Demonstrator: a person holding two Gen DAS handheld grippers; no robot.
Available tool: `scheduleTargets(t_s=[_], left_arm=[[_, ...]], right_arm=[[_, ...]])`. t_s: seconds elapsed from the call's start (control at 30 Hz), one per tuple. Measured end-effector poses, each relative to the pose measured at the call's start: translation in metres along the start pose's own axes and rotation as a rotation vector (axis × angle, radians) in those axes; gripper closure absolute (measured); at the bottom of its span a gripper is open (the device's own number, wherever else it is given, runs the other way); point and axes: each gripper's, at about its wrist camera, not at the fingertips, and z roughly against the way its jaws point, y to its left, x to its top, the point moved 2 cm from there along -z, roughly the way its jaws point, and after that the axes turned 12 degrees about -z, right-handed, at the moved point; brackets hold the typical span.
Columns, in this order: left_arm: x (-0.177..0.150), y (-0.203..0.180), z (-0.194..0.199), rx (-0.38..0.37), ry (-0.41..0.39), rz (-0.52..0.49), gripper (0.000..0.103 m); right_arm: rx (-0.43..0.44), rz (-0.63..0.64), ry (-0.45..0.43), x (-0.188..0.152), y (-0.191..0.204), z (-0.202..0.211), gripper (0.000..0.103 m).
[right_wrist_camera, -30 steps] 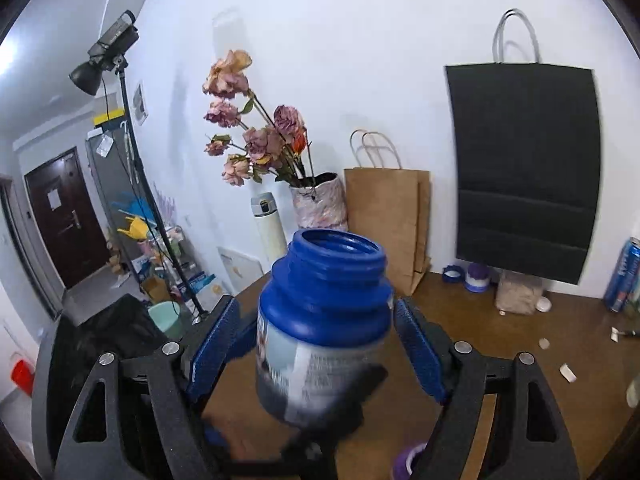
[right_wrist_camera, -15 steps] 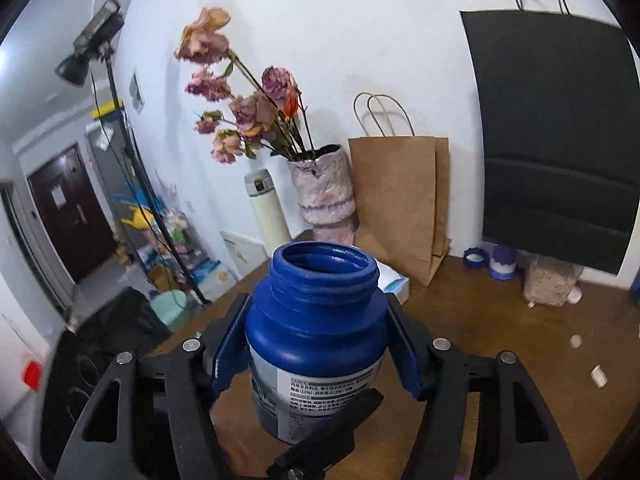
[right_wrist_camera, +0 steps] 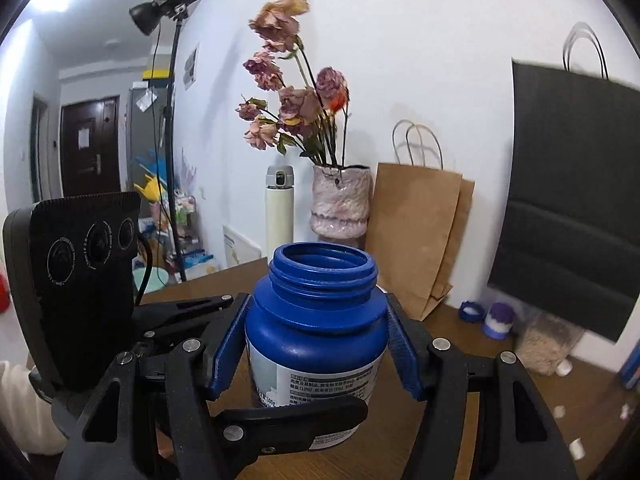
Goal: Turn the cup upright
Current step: 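Grasp the upright bottle with the right tool while the left tool holds it, then lower the bottle upright onto the table and open both tools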
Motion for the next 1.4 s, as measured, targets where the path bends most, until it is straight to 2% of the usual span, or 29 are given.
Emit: scheduleTargets(t_s=[0.17,0.37,0.47,0.6,0.7,0.87,0.97,1.1,1.13,1.23,1.4], left_arm=[[-0.022,0.001,-0.023,-0.031,0.043,0.008,0.043],[-0.031,-0.01,-0.033,-0.083,0.039,0.042,0.043],[-0.033,-0.029,-0.04,-0.098,0.066,0.01,0.043],[-0.042,-0.053,-0.053,-0.15,0.133,-0.015,0.043],[-0.046,-0.065,-0.061,-0.175,0.173,-0.036,0.043],[-0.056,-0.076,-0.077,-0.21,0.283,-0.063,0.043],[-0.062,-0.07,-0.079,-0.232,0.334,-0.053,0.039],[-0.073,-0.059,-0.078,-0.267,0.423,-0.085,0.034],[-0.075,-0.056,-0.078,-0.267,0.434,-0.078,0.033],[-0.076,-0.058,-0.076,-0.276,0.443,-0.095,0.033],[-0.078,-0.063,-0.071,-0.3,0.459,-0.133,0.033]], right_arm=[[-0.011,-0.036,0.02,-0.018,-0.014,-0.008,0.034],[-0.117,-0.009,0.054,-0.031,-0.017,0.001,0.034],[-0.239,0.047,0.043,-0.04,-0.014,0.015,0.034],[-0.351,0.08,0.046,-0.056,-0.02,0.034,0.034],[-0.335,0.011,0.04,-0.068,-0.036,0.045,0.034],[-0.285,-0.103,0.08,-0.086,-0.057,0.049,0.034],[-0.304,-0.054,0.082,-0.086,-0.052,0.048,0.035],[-0.369,-0.01,0.141,-0.092,-0.053,0.036,0.039],[-0.359,-0.024,0.165,-0.093,-0.058,0.033,0.039],[-0.329,-0.047,0.181,-0.096,-0.062,0.032,0.039],[-0.353,0.002,0.192,-0.1,-0.056,0.03,0.042]])
